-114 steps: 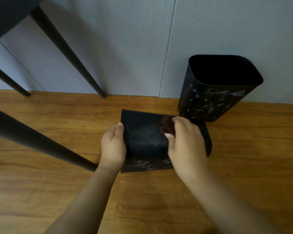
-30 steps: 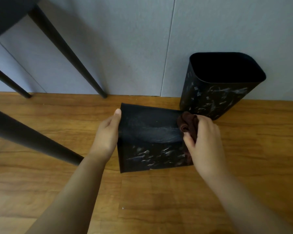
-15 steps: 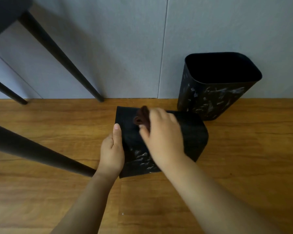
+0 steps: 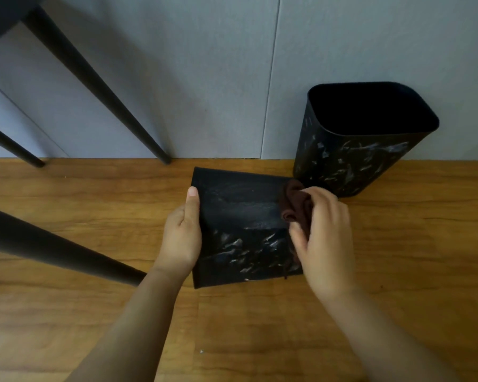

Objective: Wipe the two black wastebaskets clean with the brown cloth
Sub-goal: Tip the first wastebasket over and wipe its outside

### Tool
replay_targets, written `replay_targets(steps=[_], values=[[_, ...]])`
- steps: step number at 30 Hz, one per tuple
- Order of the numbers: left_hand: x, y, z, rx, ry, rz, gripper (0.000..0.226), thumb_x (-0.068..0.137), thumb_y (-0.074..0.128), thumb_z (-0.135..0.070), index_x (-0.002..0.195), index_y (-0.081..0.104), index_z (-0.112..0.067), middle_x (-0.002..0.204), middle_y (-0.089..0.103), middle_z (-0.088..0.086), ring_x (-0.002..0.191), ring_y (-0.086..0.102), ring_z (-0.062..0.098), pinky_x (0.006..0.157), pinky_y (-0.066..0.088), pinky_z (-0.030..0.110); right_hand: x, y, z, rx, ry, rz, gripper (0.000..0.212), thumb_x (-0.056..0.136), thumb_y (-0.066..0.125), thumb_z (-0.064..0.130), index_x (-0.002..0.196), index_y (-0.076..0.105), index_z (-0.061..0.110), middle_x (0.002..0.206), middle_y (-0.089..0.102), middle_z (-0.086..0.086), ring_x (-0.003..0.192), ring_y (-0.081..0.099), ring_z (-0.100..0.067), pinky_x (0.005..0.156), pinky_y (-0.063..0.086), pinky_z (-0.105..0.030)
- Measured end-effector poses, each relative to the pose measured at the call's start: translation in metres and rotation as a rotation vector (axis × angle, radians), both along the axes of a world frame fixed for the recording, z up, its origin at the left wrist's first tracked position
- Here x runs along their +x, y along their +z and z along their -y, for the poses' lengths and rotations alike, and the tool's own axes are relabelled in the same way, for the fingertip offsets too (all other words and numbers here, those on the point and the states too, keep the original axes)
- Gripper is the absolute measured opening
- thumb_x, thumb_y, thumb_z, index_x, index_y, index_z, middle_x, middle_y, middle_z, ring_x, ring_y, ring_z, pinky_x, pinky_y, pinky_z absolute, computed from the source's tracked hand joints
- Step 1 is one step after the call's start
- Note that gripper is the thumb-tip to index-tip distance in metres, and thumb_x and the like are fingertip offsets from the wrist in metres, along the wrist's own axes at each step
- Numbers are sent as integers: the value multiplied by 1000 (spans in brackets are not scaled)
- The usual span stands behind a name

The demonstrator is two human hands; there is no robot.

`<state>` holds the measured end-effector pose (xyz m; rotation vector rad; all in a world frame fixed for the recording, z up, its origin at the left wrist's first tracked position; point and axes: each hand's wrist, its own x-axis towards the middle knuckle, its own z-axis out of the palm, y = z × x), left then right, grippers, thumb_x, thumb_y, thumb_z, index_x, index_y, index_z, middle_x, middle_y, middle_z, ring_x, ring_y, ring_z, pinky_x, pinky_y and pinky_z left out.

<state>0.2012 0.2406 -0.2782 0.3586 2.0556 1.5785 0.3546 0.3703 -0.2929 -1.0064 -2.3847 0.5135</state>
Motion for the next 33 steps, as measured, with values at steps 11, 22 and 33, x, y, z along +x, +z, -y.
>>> replay_targets(steps=[11,22,33], values=[[14,-15,5,48,34,-121,57,97,28,-51,91,57,-2,83,62,16,78,63,24,71,51,29,-39,13,16,-99,-52,-26,50,86,56,29,134,49,20,140,47,4,129,43,-17,107,42,-36],[12,-19,20,75,48,29,66,96,27,-56,91,62,0,87,66,21,85,66,32,81,54,39,-25,-5,47,21,552,88,52,80,64,18,130,53,26,141,44,8,132,40,-14,110,39,-38],[8,-9,12,52,115,76,68,98,26,-55,84,62,0,80,66,18,75,65,29,73,50,33,-49,6,63,-85,329,2,59,82,59,21,138,46,30,148,38,12,138,32,-13,114,32,-38]])
